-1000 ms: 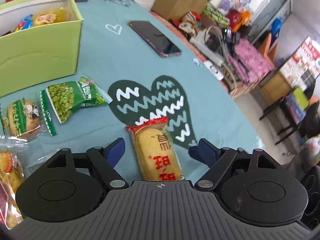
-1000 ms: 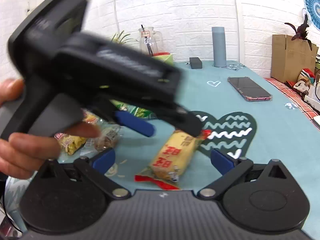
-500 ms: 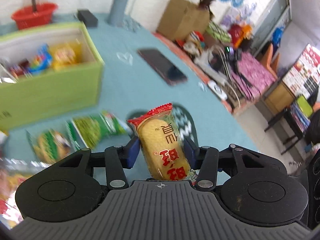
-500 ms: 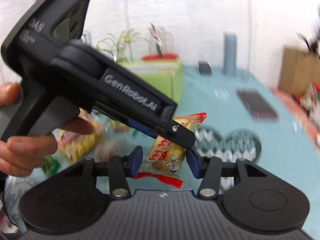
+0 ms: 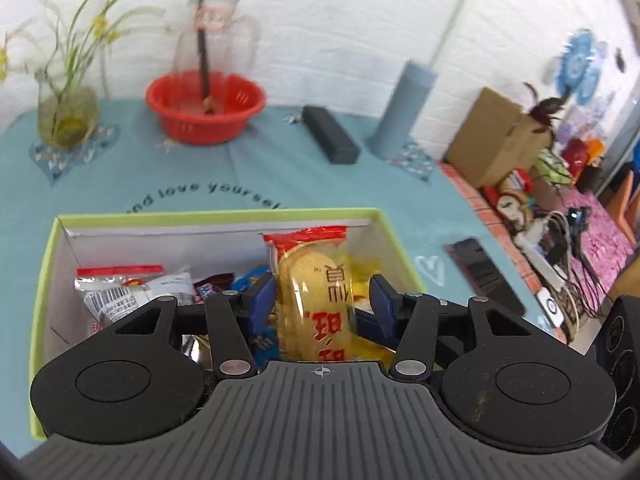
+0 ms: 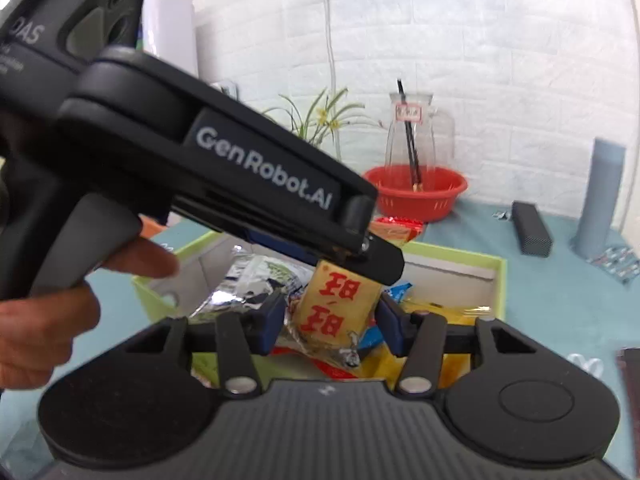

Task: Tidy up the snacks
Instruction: 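Lift the red-labelled cake pack into the green box and release it, then grasp the green candy wrapper with the left tool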

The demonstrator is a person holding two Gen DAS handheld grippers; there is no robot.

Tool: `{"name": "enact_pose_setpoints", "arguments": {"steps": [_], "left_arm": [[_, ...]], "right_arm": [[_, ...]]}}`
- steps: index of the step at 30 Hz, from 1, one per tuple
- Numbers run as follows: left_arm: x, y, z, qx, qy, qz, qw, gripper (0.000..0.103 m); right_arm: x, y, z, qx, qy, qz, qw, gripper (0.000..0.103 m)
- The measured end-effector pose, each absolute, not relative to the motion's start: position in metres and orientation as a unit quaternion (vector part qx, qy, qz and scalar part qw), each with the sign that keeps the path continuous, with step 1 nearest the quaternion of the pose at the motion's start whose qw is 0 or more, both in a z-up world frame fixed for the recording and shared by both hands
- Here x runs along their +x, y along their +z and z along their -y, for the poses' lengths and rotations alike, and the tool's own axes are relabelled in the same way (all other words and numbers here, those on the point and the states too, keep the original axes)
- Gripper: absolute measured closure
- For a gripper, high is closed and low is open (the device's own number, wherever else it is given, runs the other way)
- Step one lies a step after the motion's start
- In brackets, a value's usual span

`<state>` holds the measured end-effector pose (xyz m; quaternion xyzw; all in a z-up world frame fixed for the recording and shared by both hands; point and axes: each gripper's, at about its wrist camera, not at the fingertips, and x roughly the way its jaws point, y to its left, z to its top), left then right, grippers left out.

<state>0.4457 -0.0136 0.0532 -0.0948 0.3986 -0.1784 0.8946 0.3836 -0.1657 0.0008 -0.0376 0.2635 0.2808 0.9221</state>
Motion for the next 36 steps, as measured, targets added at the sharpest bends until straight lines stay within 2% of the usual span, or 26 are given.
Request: {"name": "enact_pose_setpoints", "arguments": {"steps": [1, 3, 5, 7, 8, 9, 10, 18, 21, 28, 31, 36], "left_arm": [[0.453, 0.045, 0.009, -0.099, -0.175, -0.404, 0.892, 0.074], [0.459, 0.037, 0.003, -0.100, -0.165, -0.402, 0.895, 0.070], [0.458, 0.039, -0.010, -0.121, -0.161, -0.392, 0.898, 0.047], [0.448, 0.047, -0.022, -0.136, -0.160, -0.362, 0.908, 0.034], [0.445, 0.053, -0.024, -0.137, -0.155, -0.353, 0.913, 0.033], [0.438, 0.057, -0.027, -0.138, -0.153, -0.347, 0.915, 0.033], [0.431, 0.063, -0.028, -0.141, -0.156, -0.339, 0.917, 0.033], [0.334, 0.077, -0.036, -0.142, -0.183, -0.301, 0.925, 0.020], [0.299, 0.066, -0.036, -0.132, -0.169, -0.302, 0.929, 0.020], [0.235, 0.009, -0.049, -0.131, -0.115, -0.361, 0.916, 0.020], [0.227, -0.008, -0.070, -0.162, -0.092, -0.389, 0.902, 0.023], [0.207, -0.011, -0.101, -0.191, -0.072, -0.383, 0.901, 0.023]], "right_arm": [[0.391, -0.005, 0.166, -0.026, 0.277, -0.265, 0.923, 0.046], [0.409, -0.008, 0.163, -0.013, 0.288, -0.277, 0.917, 0.038], [0.407, -0.007, 0.164, -0.028, 0.286, -0.266, 0.920, 0.029], [0.398, -0.002, 0.165, -0.040, 0.280, -0.254, 0.925, 0.019], [0.394, 0.002, 0.167, -0.039, 0.274, -0.243, 0.930, 0.014], [0.390, 0.007, 0.171, -0.038, 0.272, -0.232, 0.933, 0.006], [0.386, 0.012, 0.173, -0.039, 0.270, -0.224, 0.936, 0.003], [0.328, 0.041, 0.191, -0.065, 0.264, -0.202, 0.941, 0.001], [0.293, 0.036, 0.203, -0.075, 0.251, -0.215, 0.941, 0.001], [0.212, -0.026, 0.202, -0.043, 0.252, -0.268, 0.929, 0.001], [0.189, -0.031, 0.193, -0.027, 0.265, -0.266, 0.927, 0.001], [0.165, -0.028, 0.163, -0.003, 0.336, -0.276, 0.900, 0.001]]}}
